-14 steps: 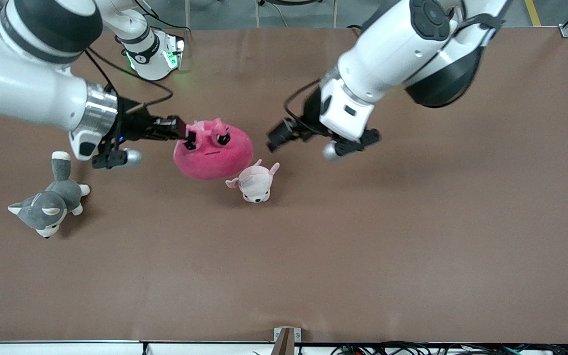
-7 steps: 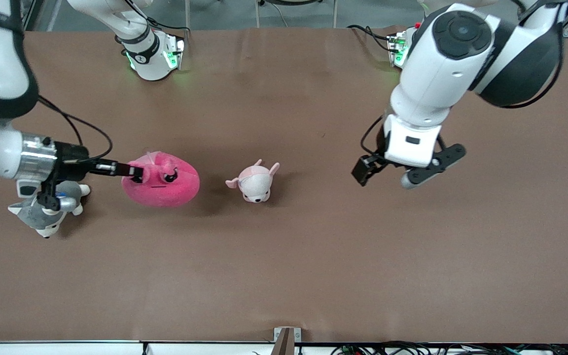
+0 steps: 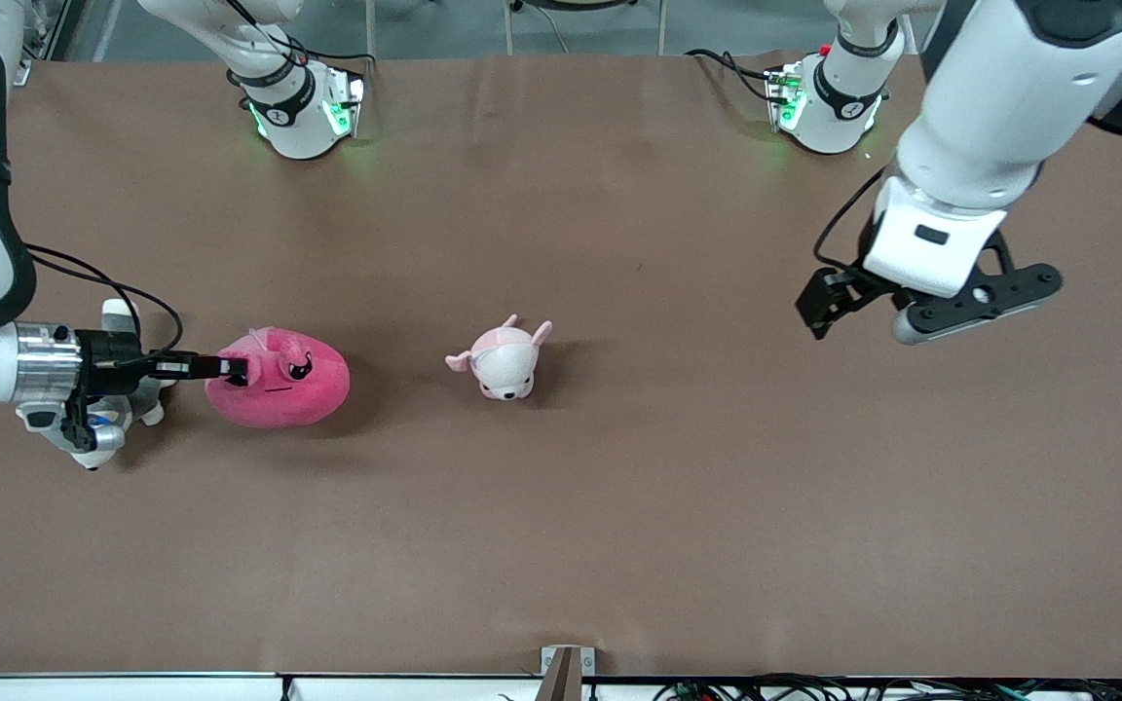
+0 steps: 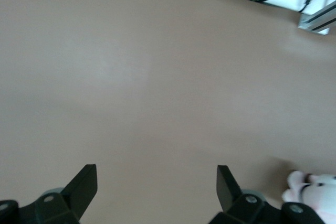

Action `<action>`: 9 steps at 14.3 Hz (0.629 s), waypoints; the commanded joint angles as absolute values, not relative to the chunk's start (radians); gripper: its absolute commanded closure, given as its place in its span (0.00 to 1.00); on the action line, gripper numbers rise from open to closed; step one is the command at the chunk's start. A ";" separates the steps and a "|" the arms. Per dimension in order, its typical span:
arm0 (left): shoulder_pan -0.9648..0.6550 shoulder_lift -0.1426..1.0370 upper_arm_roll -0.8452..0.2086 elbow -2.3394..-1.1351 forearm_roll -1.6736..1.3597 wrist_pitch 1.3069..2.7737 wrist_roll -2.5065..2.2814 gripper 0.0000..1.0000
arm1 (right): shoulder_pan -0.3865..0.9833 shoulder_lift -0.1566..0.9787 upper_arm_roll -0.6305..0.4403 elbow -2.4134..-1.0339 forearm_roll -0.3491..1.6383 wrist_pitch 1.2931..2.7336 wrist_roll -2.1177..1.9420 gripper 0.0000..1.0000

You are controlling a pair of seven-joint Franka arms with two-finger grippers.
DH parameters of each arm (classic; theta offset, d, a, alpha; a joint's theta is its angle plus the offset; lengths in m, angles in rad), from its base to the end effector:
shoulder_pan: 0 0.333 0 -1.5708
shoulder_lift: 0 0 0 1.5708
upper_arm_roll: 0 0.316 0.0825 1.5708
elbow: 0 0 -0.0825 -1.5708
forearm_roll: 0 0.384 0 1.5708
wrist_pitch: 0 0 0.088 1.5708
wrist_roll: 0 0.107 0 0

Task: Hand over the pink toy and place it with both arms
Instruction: 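Carry the pink toy beside the grey cat while the left gripper withdraws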

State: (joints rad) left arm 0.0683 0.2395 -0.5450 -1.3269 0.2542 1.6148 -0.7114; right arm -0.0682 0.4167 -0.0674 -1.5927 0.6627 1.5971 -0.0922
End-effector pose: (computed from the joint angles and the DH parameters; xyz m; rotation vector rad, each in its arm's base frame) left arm 0.5842 -0.2232 0.6210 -3.0458 -0.3854 -0.2159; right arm 0.6363 -0.0167 0.3857 -2.4358 0.2491 0.4127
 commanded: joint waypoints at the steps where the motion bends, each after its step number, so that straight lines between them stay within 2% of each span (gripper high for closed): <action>1: -0.062 0.172 -0.314 -1.345 0.178 1.572 -0.550 0.00 | -0.100 0.446 -0.051 -1.578 0.702 1.577 -0.113 0.99; 4: -0.090 0.126 -0.157 -1.358 0.077 1.501 -0.303 0.00 | -0.104 0.477 -0.052 -1.580 0.749 1.581 -0.146 0.99; 7: -0.213 0.056 0.047 -1.417 0.054 1.437 -0.169 0.00 | -0.112 0.508 -0.052 -1.578 0.750 1.592 -0.169 0.99; 9: -0.196 -0.006 0.054 -1.509 0.048 1.430 -0.109 0.00 | -0.112 0.517 -0.054 -1.578 0.747 1.612 -0.170 0.99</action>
